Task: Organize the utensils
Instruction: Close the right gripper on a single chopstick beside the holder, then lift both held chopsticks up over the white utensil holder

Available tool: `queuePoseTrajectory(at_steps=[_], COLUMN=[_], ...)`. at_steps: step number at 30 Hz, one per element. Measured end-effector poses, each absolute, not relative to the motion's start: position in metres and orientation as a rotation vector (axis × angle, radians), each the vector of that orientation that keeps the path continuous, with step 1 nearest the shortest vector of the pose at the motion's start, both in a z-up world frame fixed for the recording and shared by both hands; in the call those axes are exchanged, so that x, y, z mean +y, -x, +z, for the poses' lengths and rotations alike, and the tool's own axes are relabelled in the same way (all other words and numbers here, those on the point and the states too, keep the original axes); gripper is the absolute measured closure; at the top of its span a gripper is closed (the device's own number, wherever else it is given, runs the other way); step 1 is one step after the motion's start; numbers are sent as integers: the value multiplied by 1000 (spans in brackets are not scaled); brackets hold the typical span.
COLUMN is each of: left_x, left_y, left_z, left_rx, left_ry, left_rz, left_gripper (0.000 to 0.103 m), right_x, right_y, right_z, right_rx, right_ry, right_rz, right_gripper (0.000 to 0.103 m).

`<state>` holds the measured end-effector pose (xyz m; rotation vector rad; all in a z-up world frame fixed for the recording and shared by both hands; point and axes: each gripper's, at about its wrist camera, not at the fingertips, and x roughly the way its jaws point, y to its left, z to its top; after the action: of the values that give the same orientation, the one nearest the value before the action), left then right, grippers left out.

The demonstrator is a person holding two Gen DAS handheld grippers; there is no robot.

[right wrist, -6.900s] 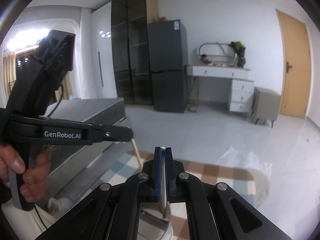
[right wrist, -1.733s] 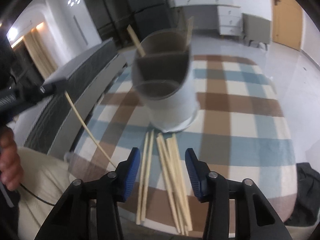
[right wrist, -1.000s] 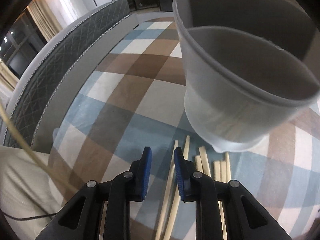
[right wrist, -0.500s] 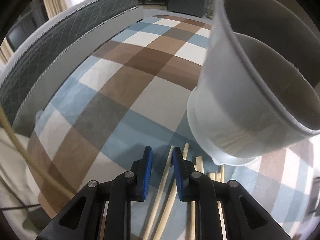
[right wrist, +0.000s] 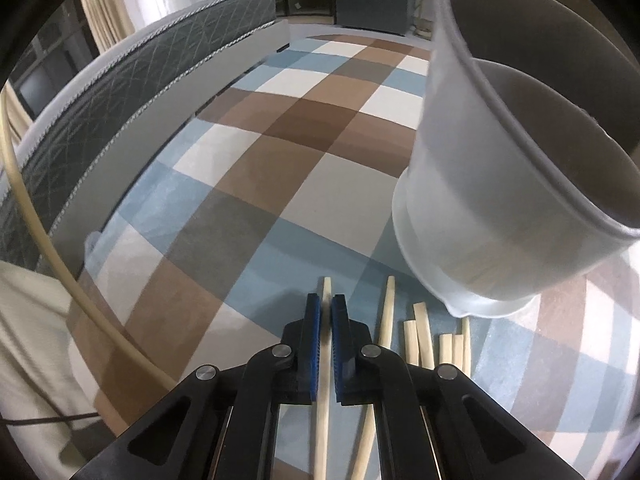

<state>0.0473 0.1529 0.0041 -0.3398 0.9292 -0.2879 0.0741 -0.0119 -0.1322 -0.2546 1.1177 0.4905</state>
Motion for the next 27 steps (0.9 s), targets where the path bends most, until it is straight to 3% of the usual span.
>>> queuePoseTrajectory(at_steps=[27], left_x=[101], left_y=[-25], left_z=[19], left_rx=[866], left_ry=[242], left_rz=[-318], left_gripper=[103], right_x=[-102], right_y=[-7], right_z=[-9], right_rx=[696], right_ry=[-68], right_rz=[455], right_gripper=[99])
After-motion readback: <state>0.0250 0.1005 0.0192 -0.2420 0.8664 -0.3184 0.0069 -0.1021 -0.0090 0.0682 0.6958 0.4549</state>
